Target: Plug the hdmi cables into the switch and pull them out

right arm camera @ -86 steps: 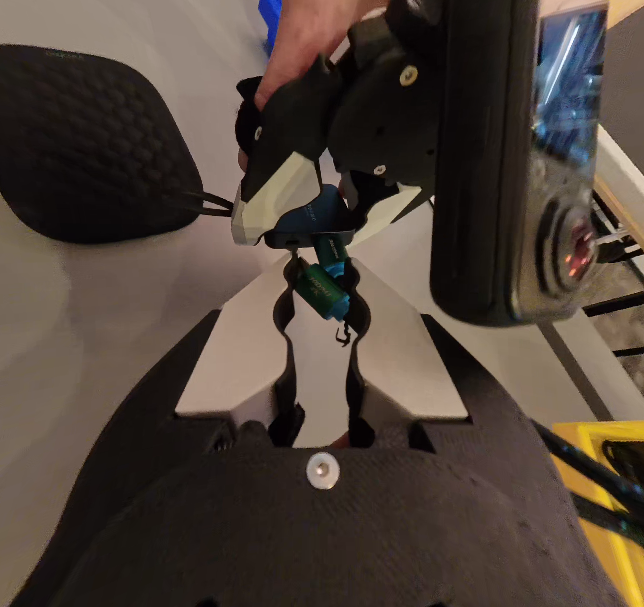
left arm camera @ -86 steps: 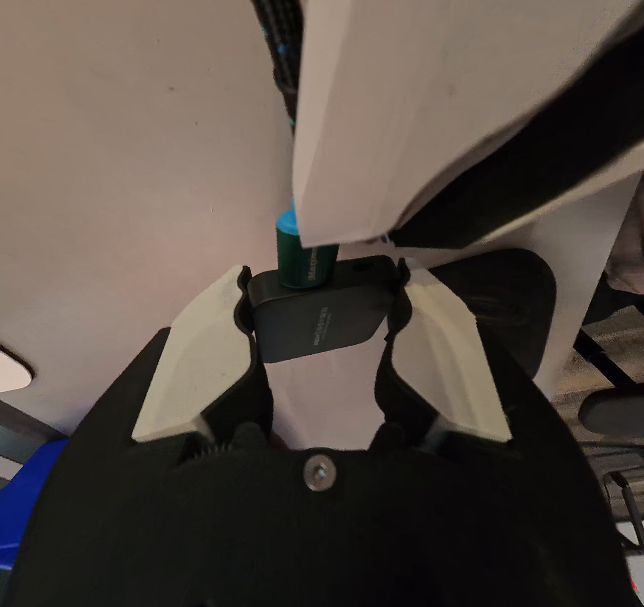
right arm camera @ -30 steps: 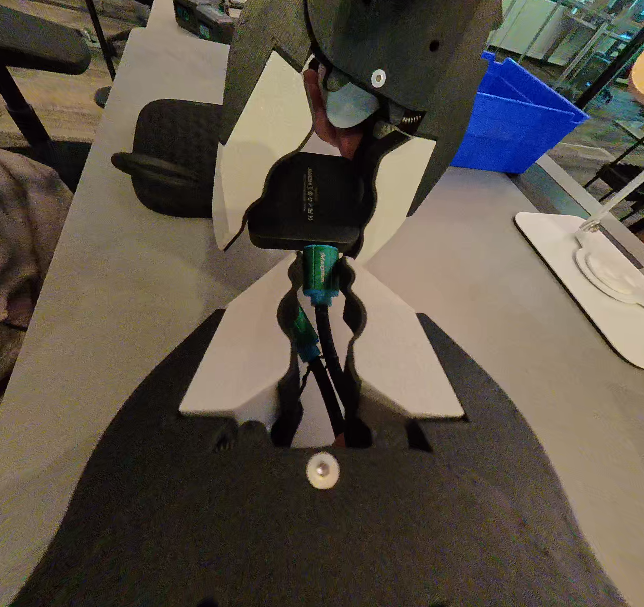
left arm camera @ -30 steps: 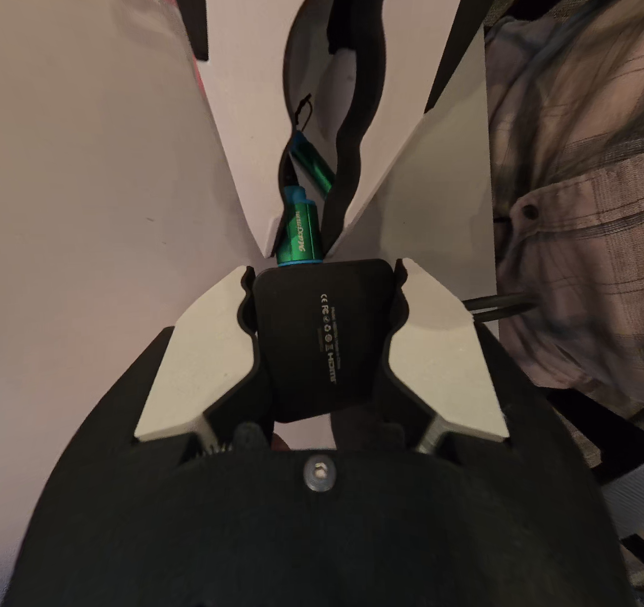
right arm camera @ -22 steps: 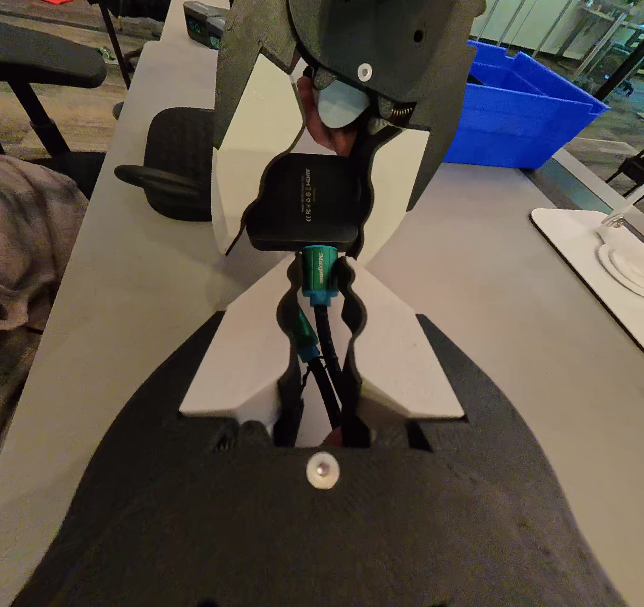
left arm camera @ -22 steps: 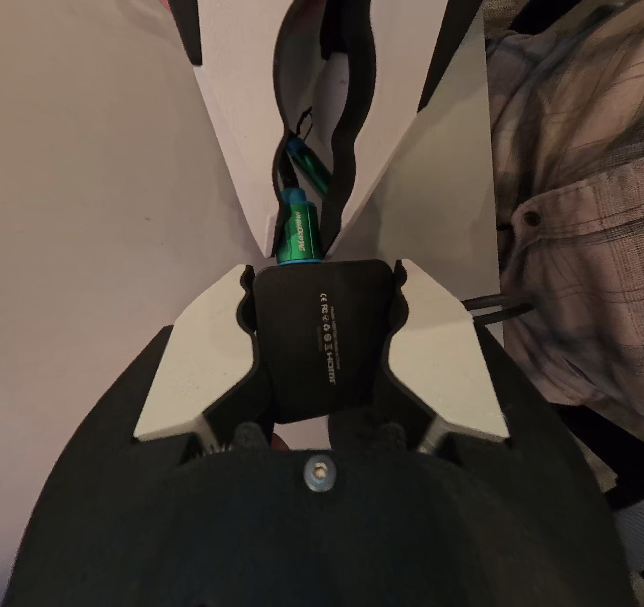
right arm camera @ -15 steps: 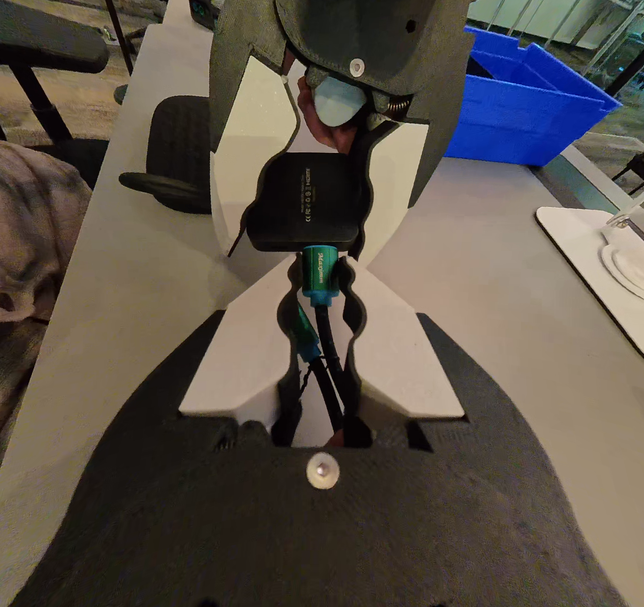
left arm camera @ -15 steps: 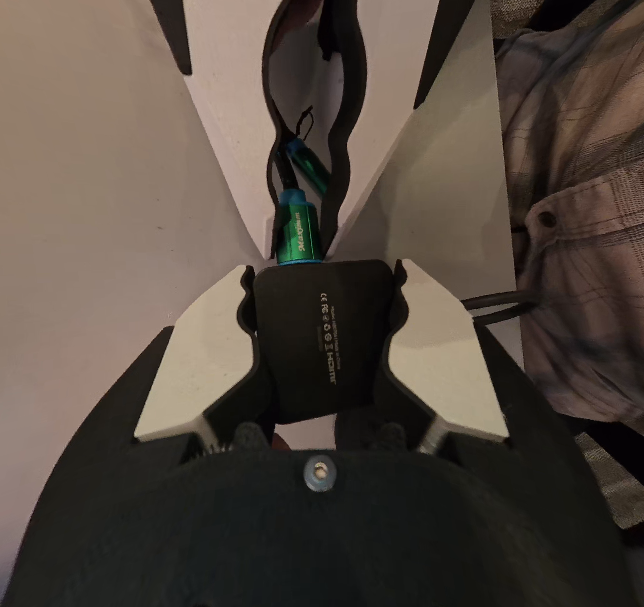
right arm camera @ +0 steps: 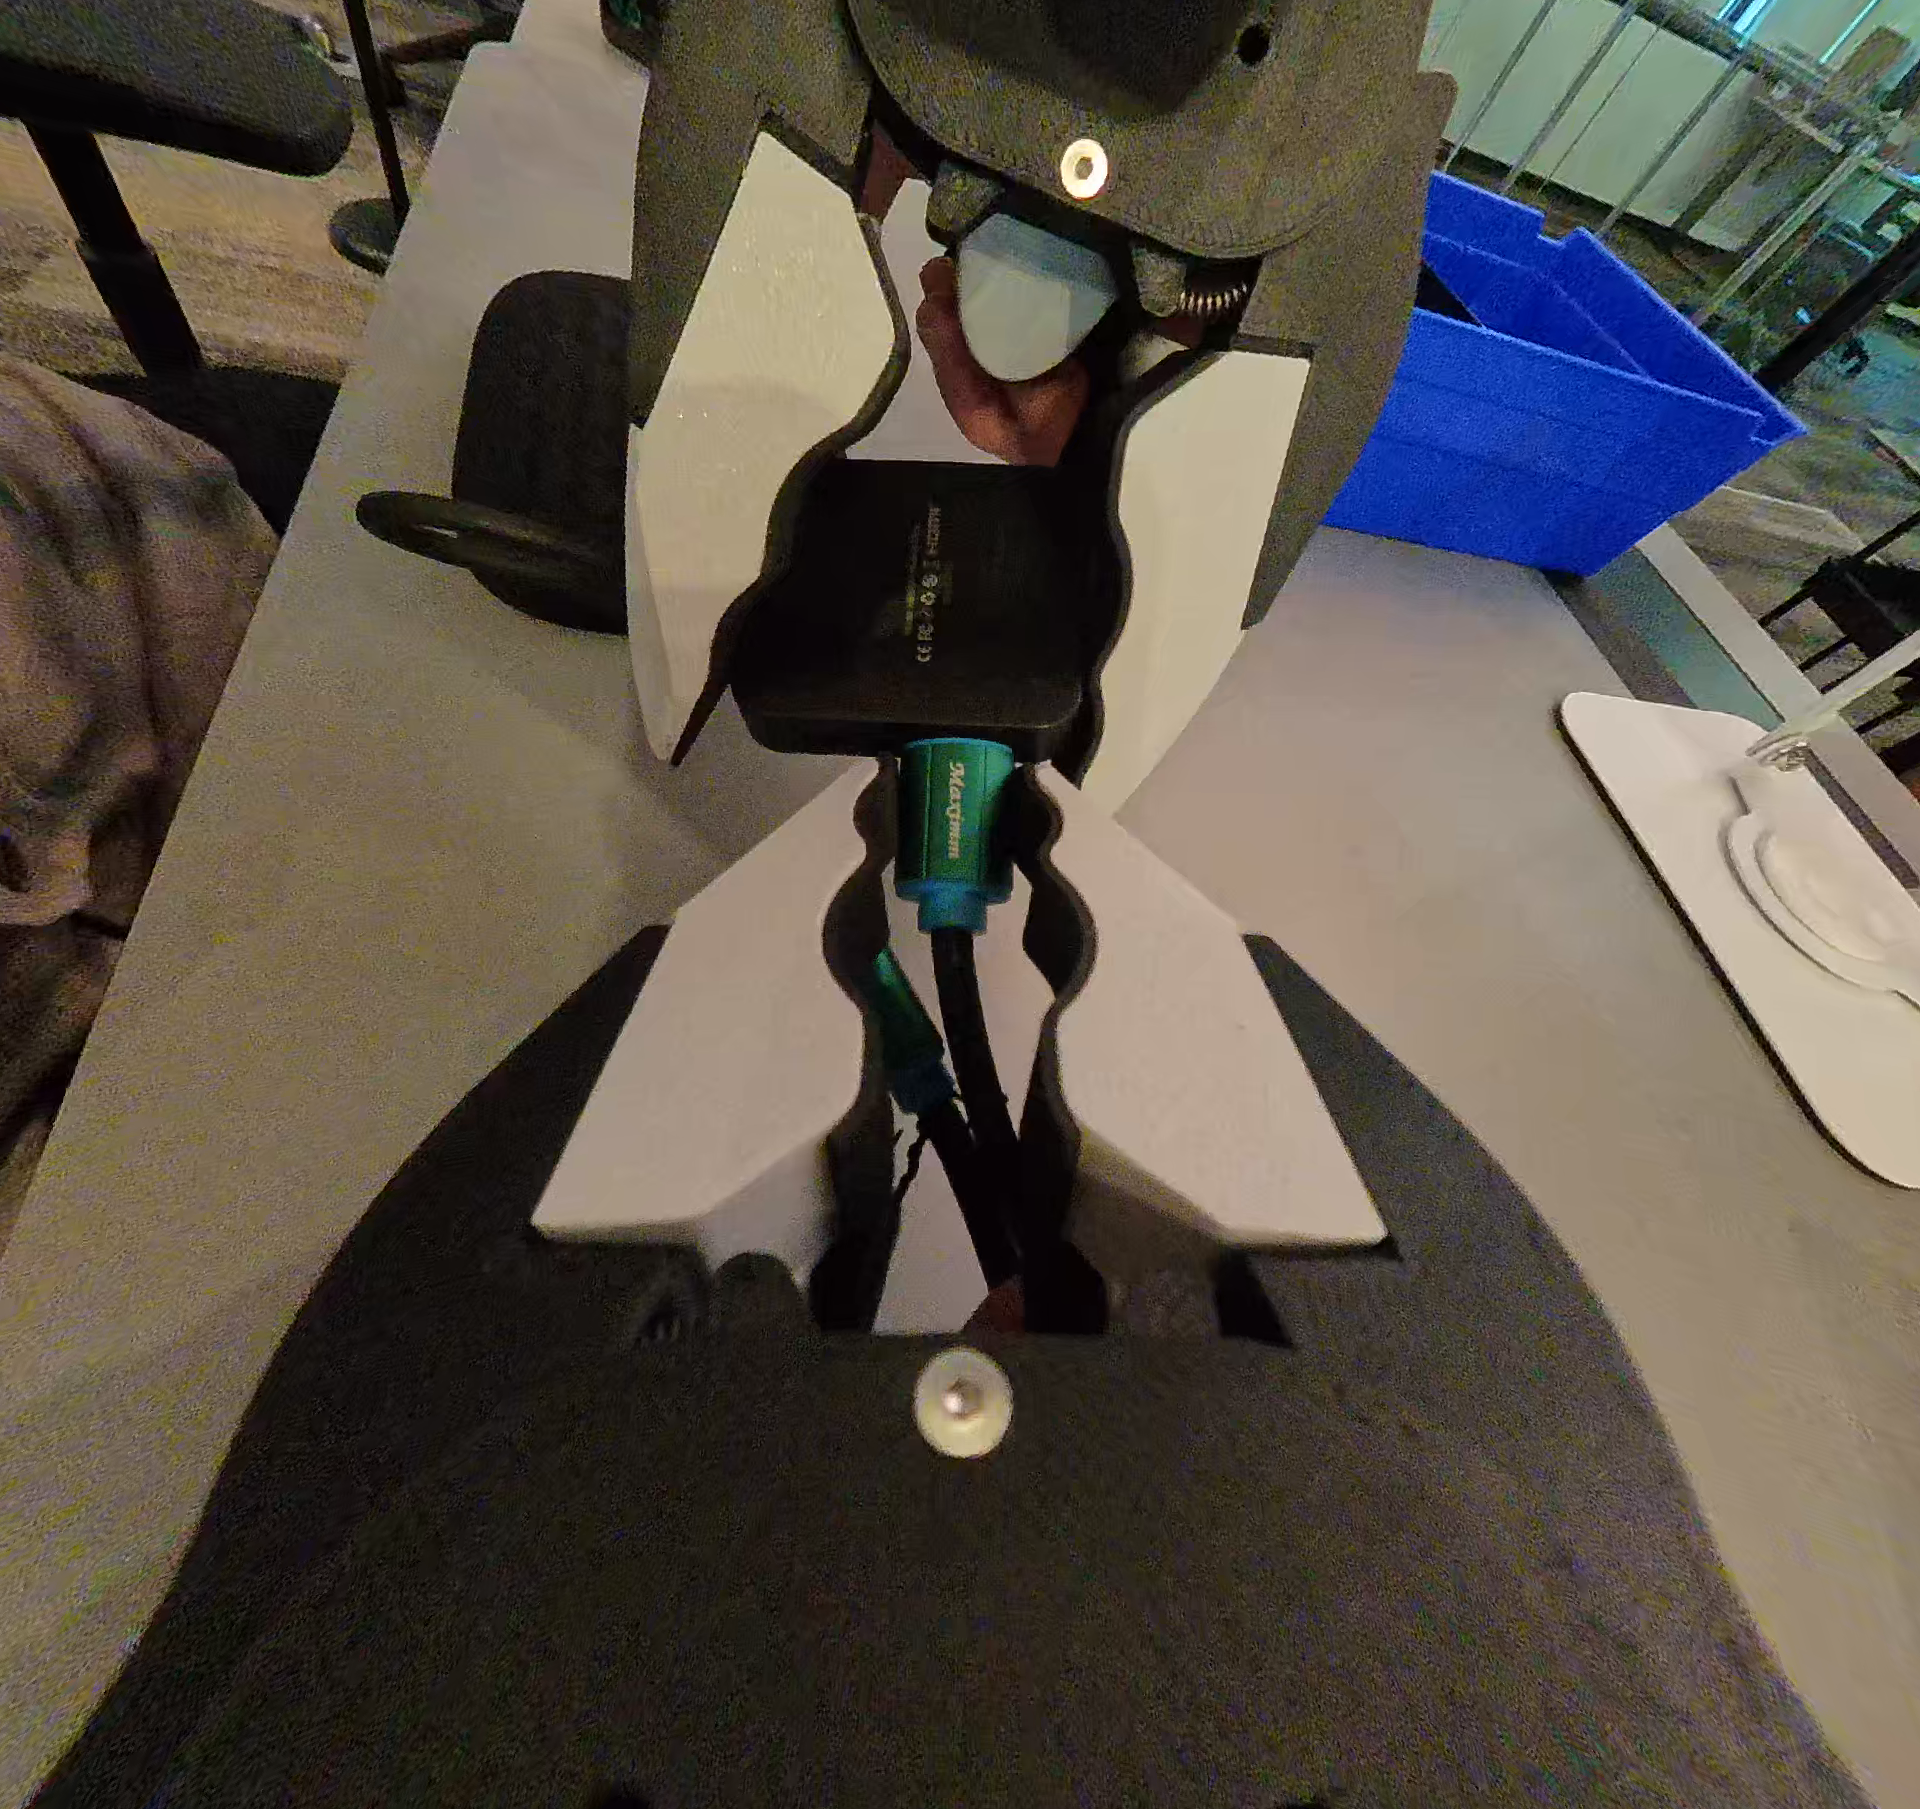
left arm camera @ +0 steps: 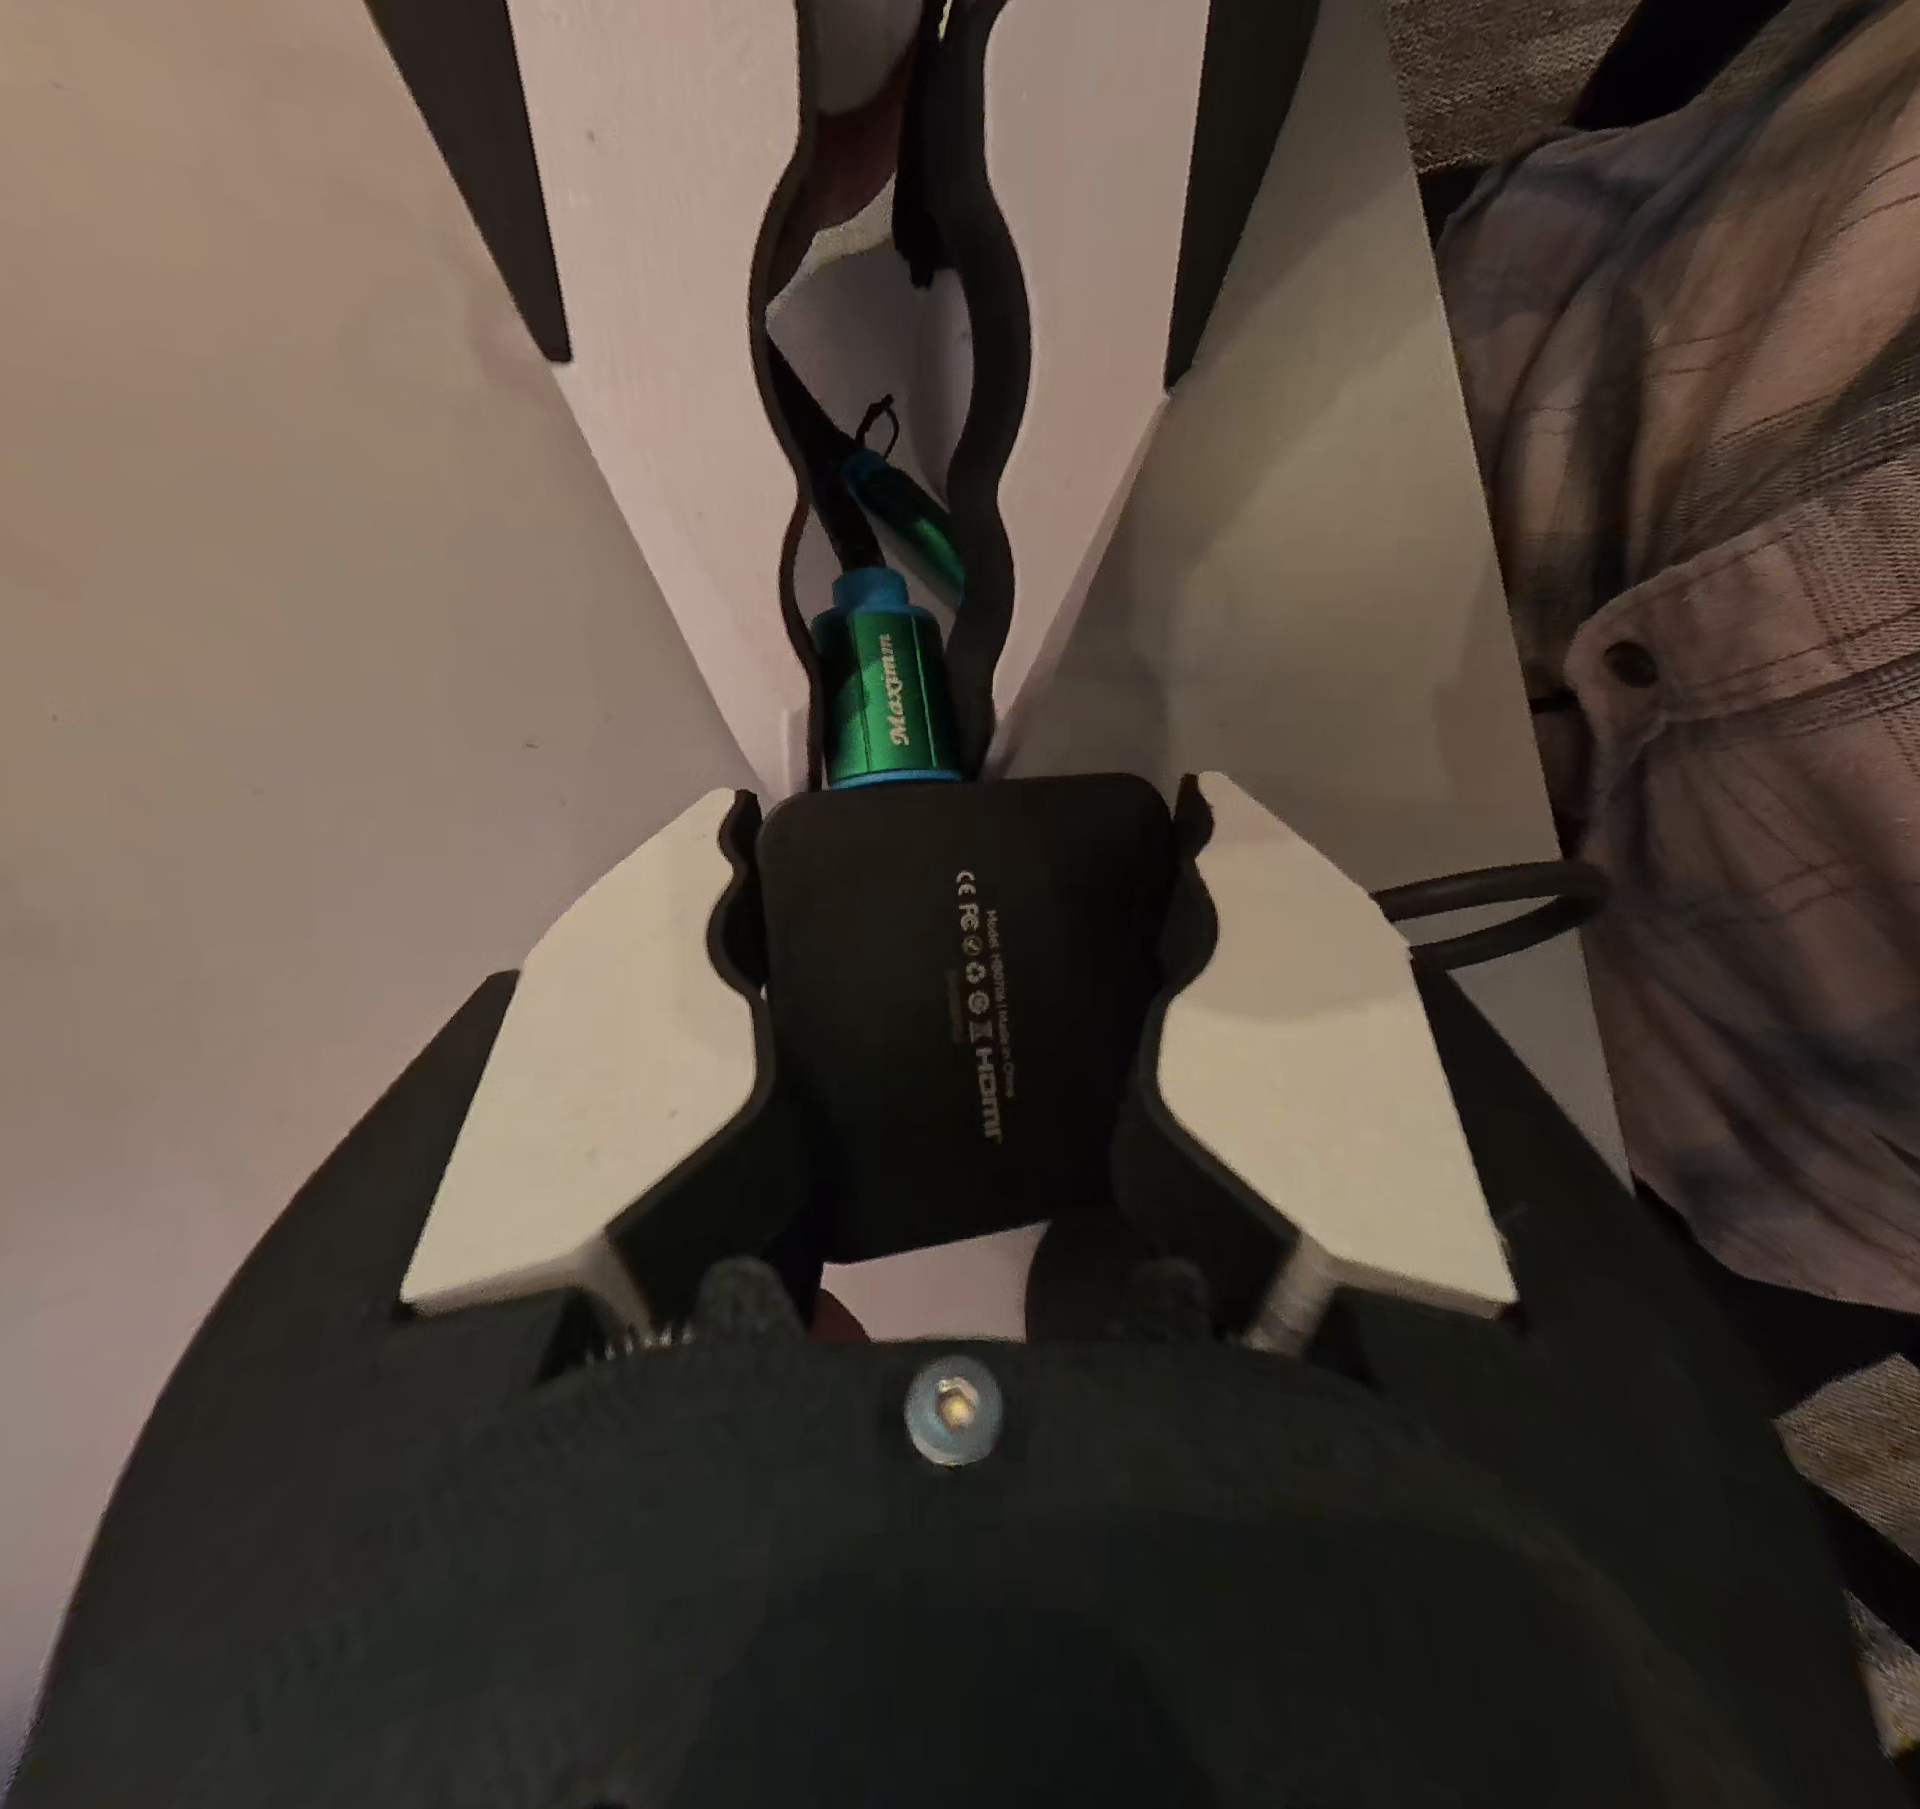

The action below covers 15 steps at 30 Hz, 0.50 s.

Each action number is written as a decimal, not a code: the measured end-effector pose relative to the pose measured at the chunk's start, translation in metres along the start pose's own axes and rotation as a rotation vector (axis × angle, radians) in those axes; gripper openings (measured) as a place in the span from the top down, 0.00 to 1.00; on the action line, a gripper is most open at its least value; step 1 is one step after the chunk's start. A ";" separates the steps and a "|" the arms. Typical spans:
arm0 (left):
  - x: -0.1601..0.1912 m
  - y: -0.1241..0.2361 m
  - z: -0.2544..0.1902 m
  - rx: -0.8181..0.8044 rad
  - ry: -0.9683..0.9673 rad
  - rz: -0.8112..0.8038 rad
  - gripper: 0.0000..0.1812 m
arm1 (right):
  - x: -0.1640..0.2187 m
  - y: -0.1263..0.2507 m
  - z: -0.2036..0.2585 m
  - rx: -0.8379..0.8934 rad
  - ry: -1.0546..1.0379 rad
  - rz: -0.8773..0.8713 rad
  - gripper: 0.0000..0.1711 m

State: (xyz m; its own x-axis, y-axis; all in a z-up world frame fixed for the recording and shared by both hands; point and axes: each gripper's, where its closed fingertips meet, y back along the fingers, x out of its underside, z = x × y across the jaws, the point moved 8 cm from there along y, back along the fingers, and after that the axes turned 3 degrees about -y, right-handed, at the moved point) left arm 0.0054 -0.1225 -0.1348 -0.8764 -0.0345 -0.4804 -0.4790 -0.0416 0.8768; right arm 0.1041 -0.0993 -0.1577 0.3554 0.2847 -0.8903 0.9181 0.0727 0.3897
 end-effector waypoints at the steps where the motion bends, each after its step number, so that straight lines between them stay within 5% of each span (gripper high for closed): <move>1: 0.001 -0.001 -0.001 -0.003 0.003 -0.008 0.59 | 0.000 0.000 0.000 -0.001 0.014 0.012 0.89; 15: -0.002 -0.003 0.000 -0.043 0.046 -0.059 0.59 | 0.001 0.013 -0.001 -0.001 -0.046 0.072 0.89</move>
State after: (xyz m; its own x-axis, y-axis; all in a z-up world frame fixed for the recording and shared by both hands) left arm 0.0087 -0.1223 -0.1361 -0.8432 -0.0768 -0.5321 -0.5259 -0.0876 0.8460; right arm 0.1166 -0.0972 -0.1534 0.4285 0.2446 -0.8698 0.8895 0.0549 0.4537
